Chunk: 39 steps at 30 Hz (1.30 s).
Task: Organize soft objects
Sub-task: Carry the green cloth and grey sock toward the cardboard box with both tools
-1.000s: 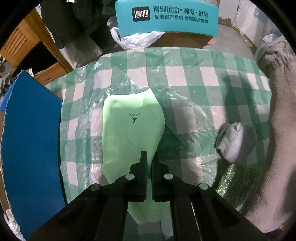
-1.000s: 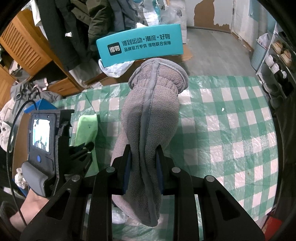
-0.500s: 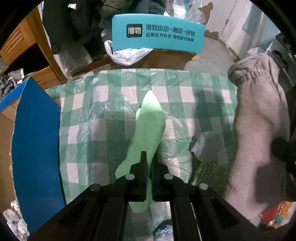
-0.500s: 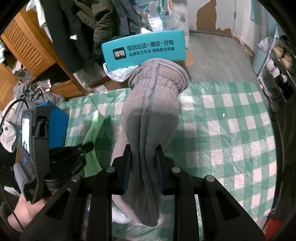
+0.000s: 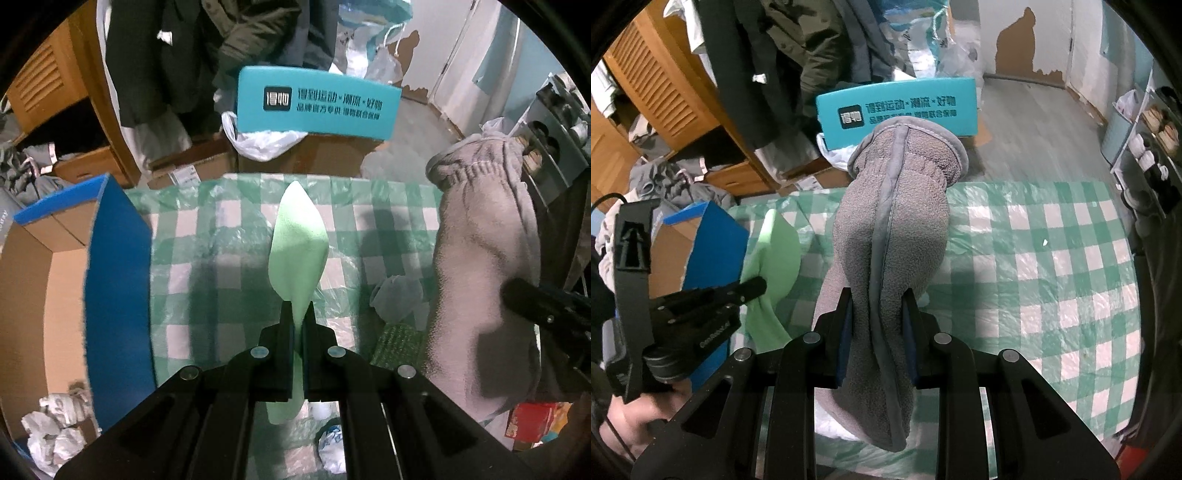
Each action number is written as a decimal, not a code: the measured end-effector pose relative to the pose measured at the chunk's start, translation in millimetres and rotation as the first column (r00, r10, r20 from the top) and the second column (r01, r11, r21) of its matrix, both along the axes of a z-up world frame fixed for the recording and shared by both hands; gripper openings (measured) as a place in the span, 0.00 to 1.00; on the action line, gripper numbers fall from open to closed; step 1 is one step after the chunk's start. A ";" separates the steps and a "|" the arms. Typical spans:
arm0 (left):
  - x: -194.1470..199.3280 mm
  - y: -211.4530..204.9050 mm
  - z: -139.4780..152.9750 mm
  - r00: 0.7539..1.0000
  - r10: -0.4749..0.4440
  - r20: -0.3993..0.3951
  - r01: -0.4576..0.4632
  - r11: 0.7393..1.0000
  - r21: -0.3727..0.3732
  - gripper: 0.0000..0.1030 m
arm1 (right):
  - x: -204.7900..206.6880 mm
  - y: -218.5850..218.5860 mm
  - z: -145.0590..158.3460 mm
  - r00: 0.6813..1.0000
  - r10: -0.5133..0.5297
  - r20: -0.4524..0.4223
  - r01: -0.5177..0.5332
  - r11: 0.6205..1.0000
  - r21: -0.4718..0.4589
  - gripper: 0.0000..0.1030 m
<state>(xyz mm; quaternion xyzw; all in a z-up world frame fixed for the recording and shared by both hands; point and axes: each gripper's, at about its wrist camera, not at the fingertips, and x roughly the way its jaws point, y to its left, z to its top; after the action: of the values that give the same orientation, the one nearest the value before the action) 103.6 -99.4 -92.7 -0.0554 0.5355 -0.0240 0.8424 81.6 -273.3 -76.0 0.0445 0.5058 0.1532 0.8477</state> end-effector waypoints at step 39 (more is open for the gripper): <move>-71.1 97.4 99.0 0.983 0.070 0.172 -0.066 0.997 -0.029 0.03 | -38.6 125.0 75.8 0.966 0.226 0.126 -0.232 0.972 0.037 0.22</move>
<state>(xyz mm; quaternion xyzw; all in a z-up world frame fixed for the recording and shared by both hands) 32.5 -2.0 6.3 -0.0812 0.4576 -0.0059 0.8854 43.0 -148.3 -0.3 -0.0019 0.4511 0.2656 0.8521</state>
